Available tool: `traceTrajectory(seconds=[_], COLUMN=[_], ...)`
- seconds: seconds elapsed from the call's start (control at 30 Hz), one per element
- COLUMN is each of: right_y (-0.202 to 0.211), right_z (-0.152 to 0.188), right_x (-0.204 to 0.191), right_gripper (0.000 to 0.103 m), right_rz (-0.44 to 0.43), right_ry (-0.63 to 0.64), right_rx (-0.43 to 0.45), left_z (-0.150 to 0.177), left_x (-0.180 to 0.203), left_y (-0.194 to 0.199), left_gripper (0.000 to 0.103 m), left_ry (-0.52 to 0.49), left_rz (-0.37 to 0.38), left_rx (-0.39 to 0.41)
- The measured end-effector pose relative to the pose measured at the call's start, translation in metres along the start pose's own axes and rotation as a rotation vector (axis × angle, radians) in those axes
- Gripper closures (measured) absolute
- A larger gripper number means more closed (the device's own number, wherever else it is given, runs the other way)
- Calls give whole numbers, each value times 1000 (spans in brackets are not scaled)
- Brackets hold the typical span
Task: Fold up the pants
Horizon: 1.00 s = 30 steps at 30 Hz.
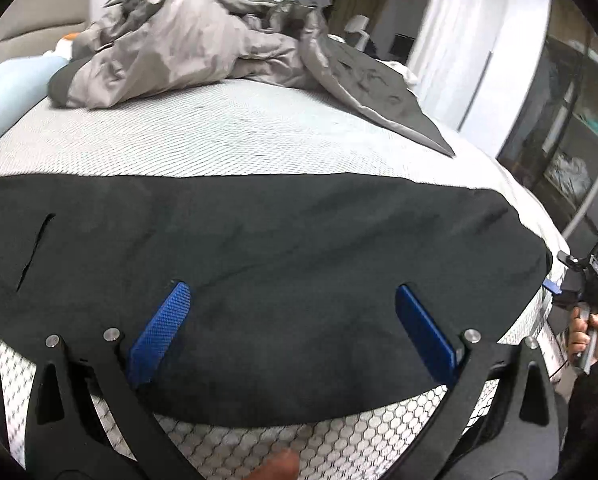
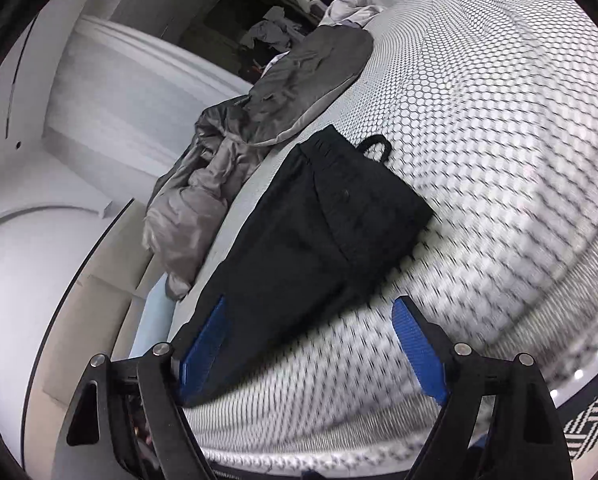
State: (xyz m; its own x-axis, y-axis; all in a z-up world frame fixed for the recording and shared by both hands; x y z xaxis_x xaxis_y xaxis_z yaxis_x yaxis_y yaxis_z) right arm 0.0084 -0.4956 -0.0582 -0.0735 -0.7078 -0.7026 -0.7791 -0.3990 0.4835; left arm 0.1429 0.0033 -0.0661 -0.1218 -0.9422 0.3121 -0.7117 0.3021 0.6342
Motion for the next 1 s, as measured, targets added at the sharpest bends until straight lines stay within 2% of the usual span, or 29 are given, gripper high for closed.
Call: traceTrajectory(seconds=[0.03, 0.07, 0.1, 0.13, 0.17, 0.27, 0.37, 0.4, 0.47, 0.53, 0.6, 0.67, 0.77, 0.9, 0.97, 1.0], right_y=[-4, -10, -15, -18, -20, -6, 11, 6, -1, -3, 11, 27, 41, 59, 45, 43], right_z=[-4, -9, -12, -14, -17, -25, -21, -16, -5, -8, -11, -17, -17, -4, 3, 6], right_x=[1, 4, 7, 9, 8, -19, -23, -8, 27, 33, 30, 24, 20, 21, 10, 9], right_gripper=[18, 25, 41, 51, 70, 82, 82, 82, 78, 72, 40, 14, 12, 11, 11, 11], right_rz=[9, 33, 68, 89, 99, 83, 80, 95, 104, 39, 50, 31, 32, 26, 39, 39], right_ry=[-14, -43, -78, -100, -109, 1, 81, 59, -69, -128, -112, -96, -91, -81, -86, -86], right_rx=[13, 21, 20, 14, 12, 50, 44, -10, -104, -92, -45, 23, 60, 65, 53, 46], left_z=[1, 3, 3, 4, 3, 5, 9, 12, 13, 11, 11, 11, 14, 22, 25, 26], left_x=[-3, -10, -15, -21, -29, -47, -65, -70, -80, -90, -107, -133, -168, -217, -235, -243], left_y=[3, 7, 11, 15, 20, 34, 41, 42, 45, 52, 66, 82, 99, 104, 100, 96], left_gripper=[1, 1, 1, 1, 1, 1, 1, 1, 1, 1, 1, 1, 1, 14, 14, 18], left_ry=[16, 42, 62, 82, 104, 130, 146, 153, 166, 188, 239, 318, 422, 589, 646, 670], left_rz=[-5, -14, -26, -37, -48, -83, -111, -117, -129, -131, -144, -167, -174, -124, -103, -90], left_rx=[1, 1, 3, 8, 16, 31, 30, 20, 15, 28, 50, 90, 123, 109, 101, 96])
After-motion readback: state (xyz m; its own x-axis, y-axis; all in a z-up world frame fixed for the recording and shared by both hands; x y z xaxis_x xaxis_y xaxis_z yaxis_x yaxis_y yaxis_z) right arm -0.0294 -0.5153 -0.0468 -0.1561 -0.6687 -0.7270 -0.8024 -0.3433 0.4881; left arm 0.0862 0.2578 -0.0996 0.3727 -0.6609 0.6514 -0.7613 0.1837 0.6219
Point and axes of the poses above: each gripper's, at about its wrist camera, not at the fingertips, and y roughly against the way its jaws point, x to its right, z to its underside, the point moved 9 cm from there along -y, roughly the way its jaws point, and after that the axes turned 4 degrees about y, right-handed, at the moved point
